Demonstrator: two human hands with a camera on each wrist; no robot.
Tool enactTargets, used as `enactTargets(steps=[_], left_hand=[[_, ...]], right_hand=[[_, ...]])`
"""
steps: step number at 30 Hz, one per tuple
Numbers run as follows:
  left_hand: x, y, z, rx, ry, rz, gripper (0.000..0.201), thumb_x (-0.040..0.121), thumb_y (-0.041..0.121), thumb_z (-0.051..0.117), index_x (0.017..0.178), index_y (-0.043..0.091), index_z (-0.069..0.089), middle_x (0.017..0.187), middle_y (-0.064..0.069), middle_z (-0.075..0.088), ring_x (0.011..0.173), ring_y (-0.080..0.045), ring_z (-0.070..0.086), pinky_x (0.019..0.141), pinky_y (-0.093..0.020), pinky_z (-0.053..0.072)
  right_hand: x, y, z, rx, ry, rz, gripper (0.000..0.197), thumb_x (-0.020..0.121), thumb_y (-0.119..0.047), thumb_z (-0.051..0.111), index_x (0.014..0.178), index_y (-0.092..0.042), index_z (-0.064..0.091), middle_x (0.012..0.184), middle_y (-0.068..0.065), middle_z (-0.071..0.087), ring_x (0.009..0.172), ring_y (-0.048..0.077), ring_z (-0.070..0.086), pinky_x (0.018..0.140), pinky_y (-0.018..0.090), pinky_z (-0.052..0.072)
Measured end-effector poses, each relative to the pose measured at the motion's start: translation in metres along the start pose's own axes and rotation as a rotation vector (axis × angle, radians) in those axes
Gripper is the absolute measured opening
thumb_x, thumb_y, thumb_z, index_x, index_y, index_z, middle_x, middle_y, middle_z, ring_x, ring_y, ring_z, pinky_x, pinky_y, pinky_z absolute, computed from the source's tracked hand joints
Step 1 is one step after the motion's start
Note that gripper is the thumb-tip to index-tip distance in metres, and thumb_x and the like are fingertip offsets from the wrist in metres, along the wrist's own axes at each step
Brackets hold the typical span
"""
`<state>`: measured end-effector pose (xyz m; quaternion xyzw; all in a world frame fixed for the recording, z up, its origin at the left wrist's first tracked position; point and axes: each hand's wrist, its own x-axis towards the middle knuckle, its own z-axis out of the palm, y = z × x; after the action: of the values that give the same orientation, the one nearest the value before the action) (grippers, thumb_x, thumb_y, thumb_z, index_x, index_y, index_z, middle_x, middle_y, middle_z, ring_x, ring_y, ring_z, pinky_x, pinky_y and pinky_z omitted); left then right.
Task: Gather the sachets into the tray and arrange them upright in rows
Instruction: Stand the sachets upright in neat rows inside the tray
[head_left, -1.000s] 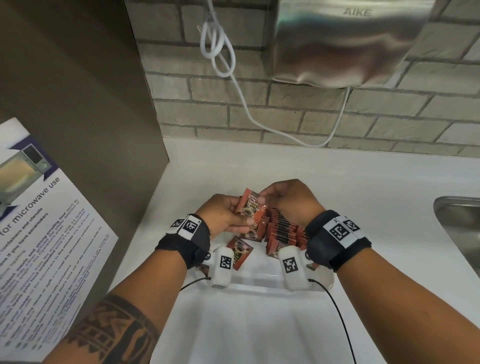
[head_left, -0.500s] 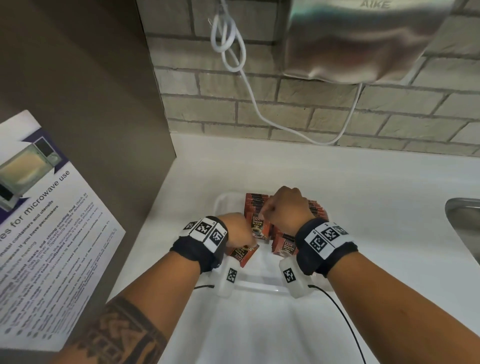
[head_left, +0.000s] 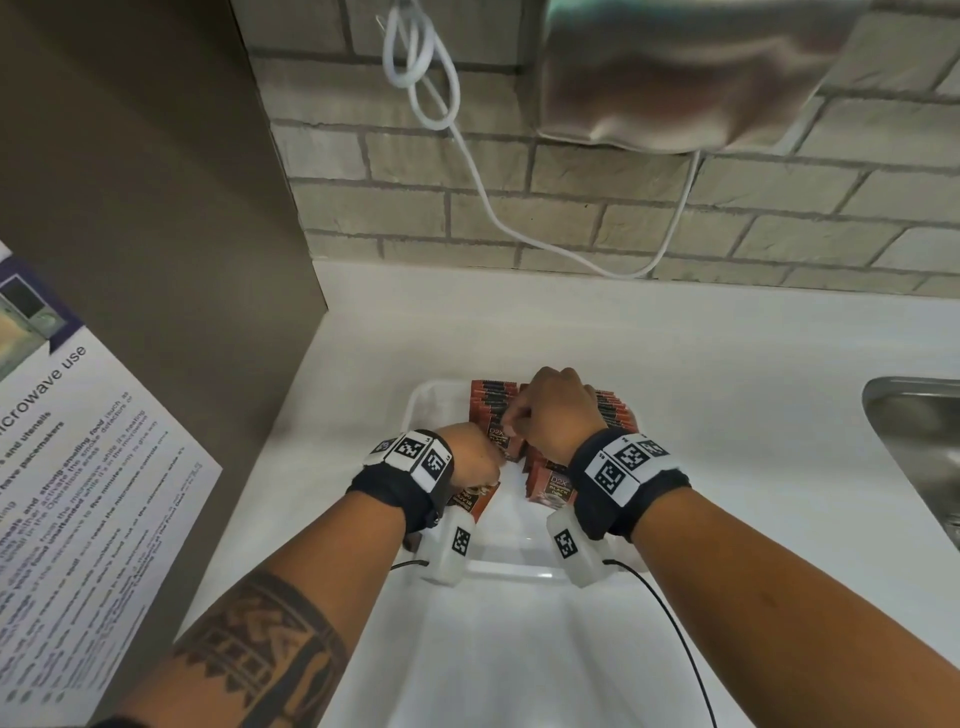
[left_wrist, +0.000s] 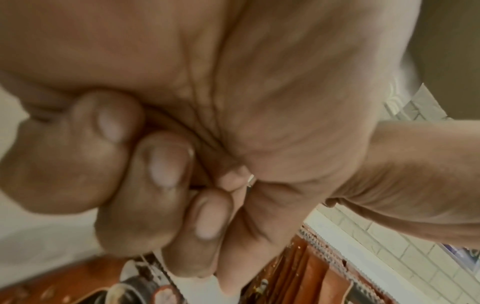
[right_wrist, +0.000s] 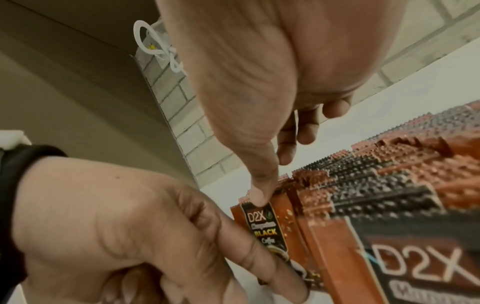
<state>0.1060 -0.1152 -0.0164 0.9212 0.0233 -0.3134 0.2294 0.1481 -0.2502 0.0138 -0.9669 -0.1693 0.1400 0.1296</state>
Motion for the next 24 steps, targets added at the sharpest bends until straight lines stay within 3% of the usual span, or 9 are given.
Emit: enactTargets(steps=[2,5,9,13,17,20,24], left_hand=[[-0.001,0.002,-0.002,-0.004,0.003,-0.009,0.012,0.097,0.022,0.056,0.109,0.021,0.058,0.120,-0.008,0.067,0.104,-0.024,0.064,0.092,-0.035,0.054],[-0.004,0.003,-0.004,0.048,-0.048,-0.010,0.008,0.099,0.017,0.051,0.105,0.022,0.052,0.110,-0.004,0.056,0.102,-0.020,0.055,0.099,-0.033,0.048],[-0.003,0.002,-0.002,0.016,-0.011,-0.035,0.012,0.097,0.020,0.056,0.108,0.016,0.061,0.122,-0.010,0.068,0.096,-0.022,0.062,0.092,-0.035,0.054],[-0.004,0.003,-0.002,0.040,-0.046,-0.041,0.035,0.096,0.016,0.053,0.126,0.006,0.066,0.129,-0.013,0.067,0.115,-0.027,0.064,0.099,-0.034,0.052],[-0.005,0.003,-0.002,0.056,-0.024,-0.019,0.014,0.097,0.016,0.053,0.107,0.015,0.064,0.125,-0.014,0.068,0.098,-0.021,0.062,0.094,-0.032,0.052],[-0.003,-0.001,-0.001,0.042,-0.014,-0.021,0.021,0.095,0.014,0.056,0.112,0.009,0.068,0.125,-0.014,0.068,0.111,-0.027,0.065,0.096,-0.033,0.052],[-0.007,-0.009,-0.010,0.064,0.057,-0.026,0.026,0.098,0.017,0.053,0.112,0.006,0.071,0.117,-0.009,0.070,0.105,-0.024,0.066,0.093,-0.033,0.054]], right_hand=[[0.001,-0.001,0.000,-0.021,0.002,-0.014,0.018,0.089,-0.029,0.067,0.076,-0.040,0.074,0.106,-0.006,0.065,0.113,0.025,0.048,0.098,0.041,0.039],[0.002,0.000,0.002,-0.016,0.008,-0.026,0.016,0.088,-0.029,0.067,0.079,-0.039,0.075,0.105,-0.006,0.065,0.111,0.024,0.052,0.100,0.042,0.041],[0.002,0.002,0.005,0.031,0.015,-0.023,0.014,0.086,-0.029,0.070,0.077,-0.038,0.074,0.100,-0.008,0.067,0.107,0.022,0.057,0.101,0.044,0.042],[0.002,0.004,0.005,0.056,0.020,-0.026,0.013,0.085,-0.029,0.072,0.075,-0.038,0.072,0.098,-0.008,0.067,0.106,0.022,0.057,0.101,0.045,0.042],[0.003,0.006,0.005,0.058,0.043,-0.027,0.009,0.085,-0.031,0.074,0.080,-0.039,0.074,0.102,-0.007,0.066,0.108,0.021,0.055,0.101,0.044,0.041],[0.002,0.005,0.002,0.092,0.062,-0.026,0.008,0.084,-0.031,0.075,0.081,-0.038,0.074,0.101,-0.008,0.067,0.108,0.021,0.056,0.100,0.042,0.041],[-0.003,0.004,-0.007,0.157,0.126,-0.040,0.016,0.088,-0.025,0.066,0.080,-0.037,0.073,0.099,-0.009,0.066,0.104,0.018,0.058,0.097,0.040,0.044]])
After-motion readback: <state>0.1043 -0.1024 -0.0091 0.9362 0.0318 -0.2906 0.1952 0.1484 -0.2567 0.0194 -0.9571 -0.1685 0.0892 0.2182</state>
